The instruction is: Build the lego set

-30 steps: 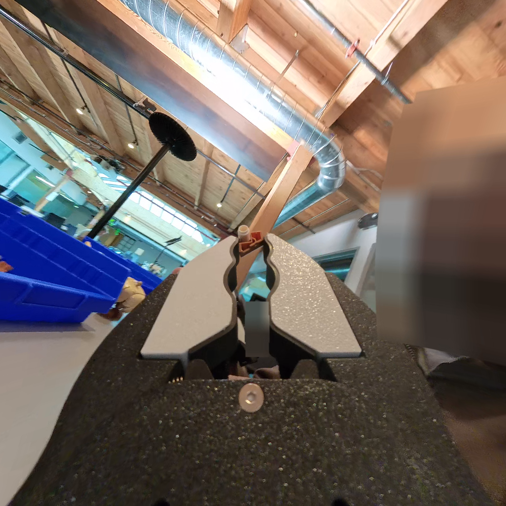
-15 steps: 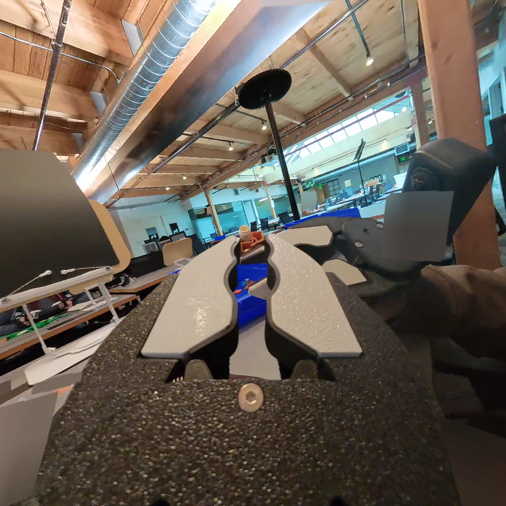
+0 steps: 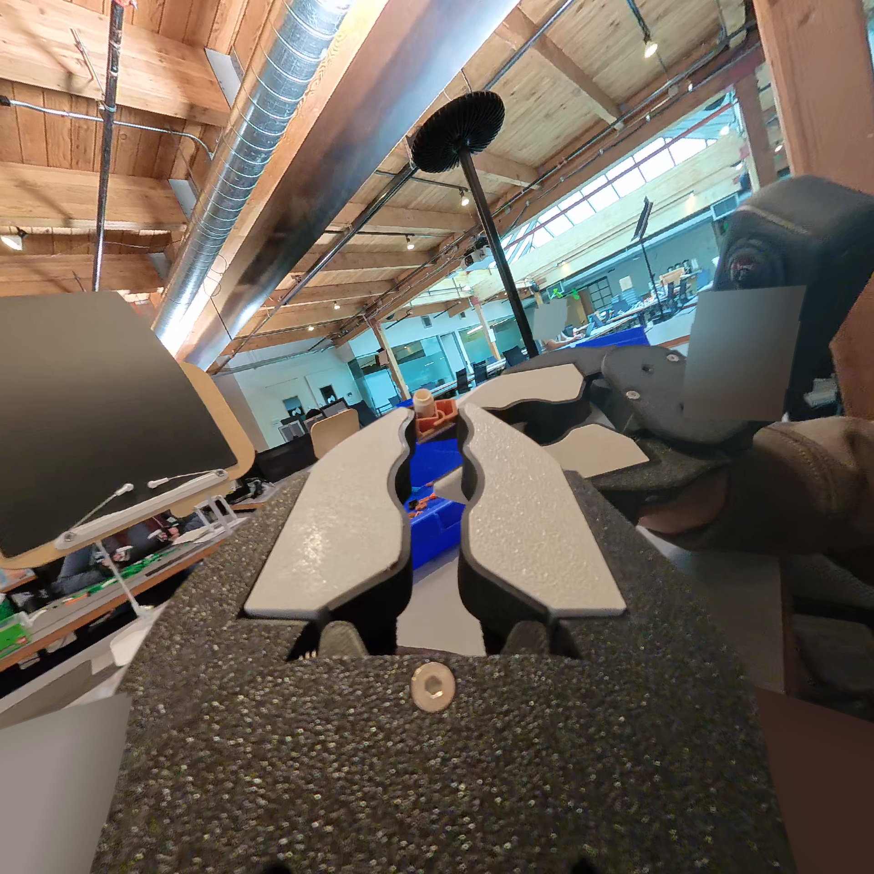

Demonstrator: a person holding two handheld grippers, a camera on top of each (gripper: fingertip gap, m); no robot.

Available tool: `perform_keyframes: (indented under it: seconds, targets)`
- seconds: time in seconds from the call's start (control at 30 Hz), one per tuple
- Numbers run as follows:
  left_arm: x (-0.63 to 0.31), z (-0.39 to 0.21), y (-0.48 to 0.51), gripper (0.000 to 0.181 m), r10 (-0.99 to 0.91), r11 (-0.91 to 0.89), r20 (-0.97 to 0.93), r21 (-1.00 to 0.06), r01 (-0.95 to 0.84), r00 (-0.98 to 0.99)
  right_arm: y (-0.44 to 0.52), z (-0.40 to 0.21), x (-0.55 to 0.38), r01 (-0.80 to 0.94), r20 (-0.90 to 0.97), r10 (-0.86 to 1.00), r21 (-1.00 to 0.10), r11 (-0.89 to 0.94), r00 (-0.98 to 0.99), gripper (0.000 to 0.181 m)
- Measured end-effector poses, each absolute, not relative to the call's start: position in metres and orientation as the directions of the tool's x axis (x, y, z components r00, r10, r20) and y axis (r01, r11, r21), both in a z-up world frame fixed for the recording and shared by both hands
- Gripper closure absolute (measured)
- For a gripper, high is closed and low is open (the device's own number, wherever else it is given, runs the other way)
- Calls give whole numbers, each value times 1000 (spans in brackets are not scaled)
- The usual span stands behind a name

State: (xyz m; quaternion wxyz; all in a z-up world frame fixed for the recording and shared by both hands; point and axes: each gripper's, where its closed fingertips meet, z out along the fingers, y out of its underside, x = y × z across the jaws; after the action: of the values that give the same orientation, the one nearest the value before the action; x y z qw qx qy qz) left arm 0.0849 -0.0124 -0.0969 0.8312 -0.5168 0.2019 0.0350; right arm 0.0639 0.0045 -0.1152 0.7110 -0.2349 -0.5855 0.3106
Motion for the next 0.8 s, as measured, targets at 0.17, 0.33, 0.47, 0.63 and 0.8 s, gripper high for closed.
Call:
perform_keyframes:
  seconds: [0.17,0.33,0.47,0.63,0.8]
  targets:
    - [91,-101,-11,165,-93,450,-450,-815,-366,888,4,-116,64,-167,689,714,-695,699,122,156]
    - [92,-103,-10,165,-98,446,-458,-814,-372,884,3,-116,64,-168,693,711,-692,702,120,156]
    - [92,-104,-10,165,-103,443,-454,-817,-368,885,3,-116,64,-169,695,709,-690,704,120,156]
    - [92,-105,-9,165,-122,438,-442,-827,-351,889,1,-116,65,-174,700,704,-683,709,122,156]
    - [91,-105,-9,165,-159,432,-403,-849,-304,901,0,-116,65,-176,703,700,-679,713,123,156]
